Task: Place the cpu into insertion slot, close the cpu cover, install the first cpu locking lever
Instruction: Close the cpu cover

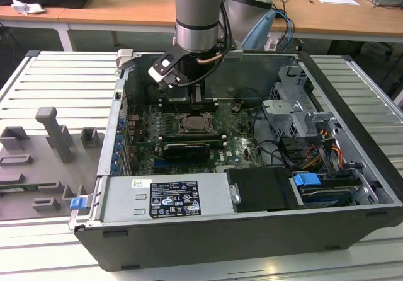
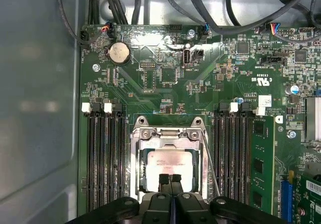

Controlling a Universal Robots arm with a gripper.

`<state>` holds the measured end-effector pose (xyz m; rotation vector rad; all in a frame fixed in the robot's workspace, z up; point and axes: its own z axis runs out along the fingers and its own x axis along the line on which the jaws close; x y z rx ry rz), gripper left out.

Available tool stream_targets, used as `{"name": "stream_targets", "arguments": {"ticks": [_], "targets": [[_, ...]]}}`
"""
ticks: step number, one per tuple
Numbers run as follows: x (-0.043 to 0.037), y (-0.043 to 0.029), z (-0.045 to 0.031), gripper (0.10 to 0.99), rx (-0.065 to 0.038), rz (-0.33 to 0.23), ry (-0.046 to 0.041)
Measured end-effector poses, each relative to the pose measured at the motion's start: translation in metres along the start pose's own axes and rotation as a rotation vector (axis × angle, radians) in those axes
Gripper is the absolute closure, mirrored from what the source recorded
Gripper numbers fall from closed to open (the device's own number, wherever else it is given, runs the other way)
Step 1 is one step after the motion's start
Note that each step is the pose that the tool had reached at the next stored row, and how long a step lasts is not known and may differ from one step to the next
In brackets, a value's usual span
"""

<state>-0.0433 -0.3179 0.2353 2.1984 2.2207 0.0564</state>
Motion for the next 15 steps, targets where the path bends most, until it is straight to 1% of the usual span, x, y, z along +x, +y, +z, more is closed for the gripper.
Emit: {"name": "stream_targets", "arguments": {"ticks": [15], "targets": [[0.0, 0.0001, -0.0044, 0.98, 0.0, 0.0, -0.0001]]}}
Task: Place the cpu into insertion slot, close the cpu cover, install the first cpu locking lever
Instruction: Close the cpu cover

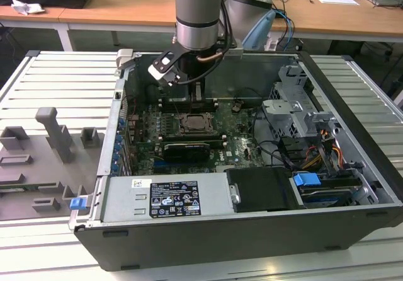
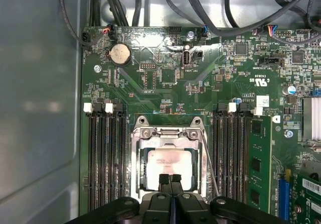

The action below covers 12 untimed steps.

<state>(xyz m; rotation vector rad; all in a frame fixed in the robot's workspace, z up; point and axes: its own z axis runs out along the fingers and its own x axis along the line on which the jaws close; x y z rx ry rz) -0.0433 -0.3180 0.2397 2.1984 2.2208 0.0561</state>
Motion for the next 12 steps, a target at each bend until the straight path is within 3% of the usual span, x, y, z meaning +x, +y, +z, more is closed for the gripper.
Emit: {"name": "stream_targets", "arguments": {"ticks": [12], "targets": [[0.0001, 0.0003, -0.0086, 0.98, 0.0, 0.0, 0.0001]]}}
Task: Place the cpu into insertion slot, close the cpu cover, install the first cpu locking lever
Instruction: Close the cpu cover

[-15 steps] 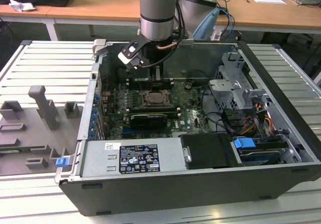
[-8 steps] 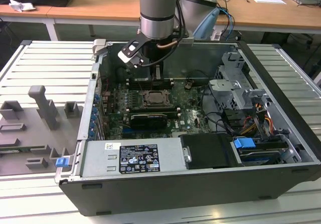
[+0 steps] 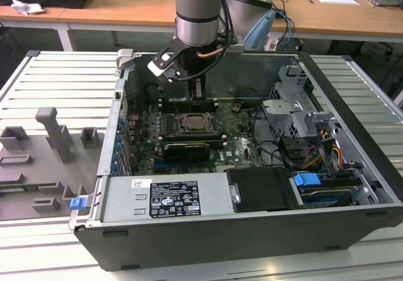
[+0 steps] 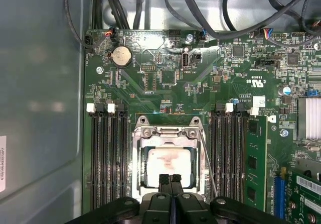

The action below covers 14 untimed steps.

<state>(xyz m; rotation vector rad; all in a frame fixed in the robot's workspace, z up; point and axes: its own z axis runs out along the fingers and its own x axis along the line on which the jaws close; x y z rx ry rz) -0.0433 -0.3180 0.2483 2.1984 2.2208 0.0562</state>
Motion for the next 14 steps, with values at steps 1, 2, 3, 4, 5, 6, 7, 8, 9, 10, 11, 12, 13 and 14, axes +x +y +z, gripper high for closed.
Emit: {"name": "stream_targets", "arguments": {"ticks": [1, 2, 3, 4, 5, 6, 7, 8, 9, 10, 11, 12, 13, 14], "targets": [[0.0, 0.0, -0.0007, 0.98, 0.0, 0.0, 0.0], [0.0, 0.0001, -0.0015, 0.98, 0.0, 0.0, 0.0], [0.0, 0.0001, -0.002, 0.98, 0.0, 0.0, 0.0001], [0.0001, 0.0001, -0.0037, 0.98, 0.0, 0.0, 0.0], [0.0001, 0.0002, -0.0052, 0.98, 0.0, 0.0, 0.0], [0.0001, 0.0003, -0.0076, 0.98, 0.0, 0.0, 0.0], [0.0001, 0.0004, -0.0099, 0.98, 0.0, 0.0, 0.0], [0.0001, 0.0004, -0.0108, 0.98, 0.0, 0.0, 0.0], [0.0002, 0.0004, -0.0116, 0.98, 0.0, 0.0, 0.0001], [0.0002, 0.0004, -0.0122, 0.98, 0.0, 0.0, 0.0], [0.0002, 0.0005, -0.0122, 0.98, 0.0, 0.0, 0.0002], [0.0002, 0.0005, -0.0122, 0.98, 0.0, -0.001, 0.0002], [0.0002, 0.0005, -0.0123, 0.98, 0.0, -0.014, 0.0005], [0.0002, 0.0005, -0.0123, 0.98, 0.0, -0.025, 0.0009]]}}
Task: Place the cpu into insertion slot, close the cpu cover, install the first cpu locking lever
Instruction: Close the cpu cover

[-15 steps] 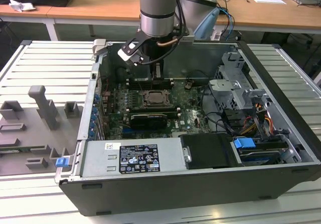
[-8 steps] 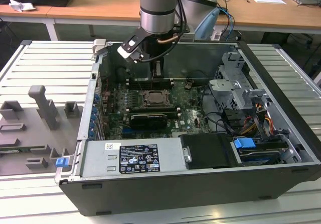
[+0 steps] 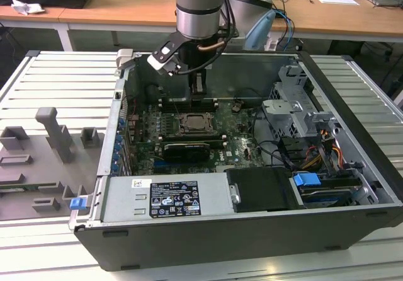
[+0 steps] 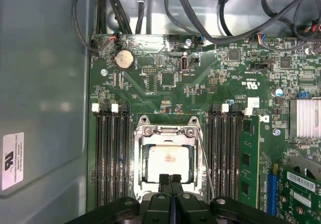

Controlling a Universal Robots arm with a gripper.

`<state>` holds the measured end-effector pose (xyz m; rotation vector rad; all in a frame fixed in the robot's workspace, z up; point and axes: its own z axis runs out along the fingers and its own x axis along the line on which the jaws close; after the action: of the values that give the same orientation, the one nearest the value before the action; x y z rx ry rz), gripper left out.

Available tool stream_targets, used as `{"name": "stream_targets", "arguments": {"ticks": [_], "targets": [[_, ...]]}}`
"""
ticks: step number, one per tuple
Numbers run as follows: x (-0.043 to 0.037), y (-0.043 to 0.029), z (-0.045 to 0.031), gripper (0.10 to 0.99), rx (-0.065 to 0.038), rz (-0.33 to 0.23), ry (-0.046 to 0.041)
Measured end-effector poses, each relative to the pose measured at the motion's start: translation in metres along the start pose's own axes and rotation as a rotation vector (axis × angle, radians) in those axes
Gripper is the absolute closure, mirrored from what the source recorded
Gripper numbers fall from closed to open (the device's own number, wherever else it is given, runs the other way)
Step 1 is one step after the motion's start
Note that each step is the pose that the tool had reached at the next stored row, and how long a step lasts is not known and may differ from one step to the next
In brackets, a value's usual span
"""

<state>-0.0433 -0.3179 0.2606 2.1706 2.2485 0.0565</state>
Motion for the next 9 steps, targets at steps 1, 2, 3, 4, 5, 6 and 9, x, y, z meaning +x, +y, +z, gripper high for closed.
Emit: {"name": "stream_targets", "arguments": {"ticks": [1, 2, 3, 4, 5, 6, 9], "targets": [[0.0, 0.0, 0.0, 0.98, 0.0, -0.013, 0.0004], [0.0, 0.0, 0.0, 0.98, 0.001, -0.033, 0.0012], [0.0, 0.0, 0.0, 0.98, 0.001, -0.046, 0.0017], [0.0, 0.0, 0.0, 0.98, 0.001, -0.057, 0.0021], [0.0, 0.0, 0.0, 0.98, 0.001, -0.066, 0.0024], [0.0, 0.0, 0.0, 0.98, 0.001, -0.073, 0.0027], [0.0, 0.0, 0.0, 0.98, 0.001, -0.095, 0.0036]]}}
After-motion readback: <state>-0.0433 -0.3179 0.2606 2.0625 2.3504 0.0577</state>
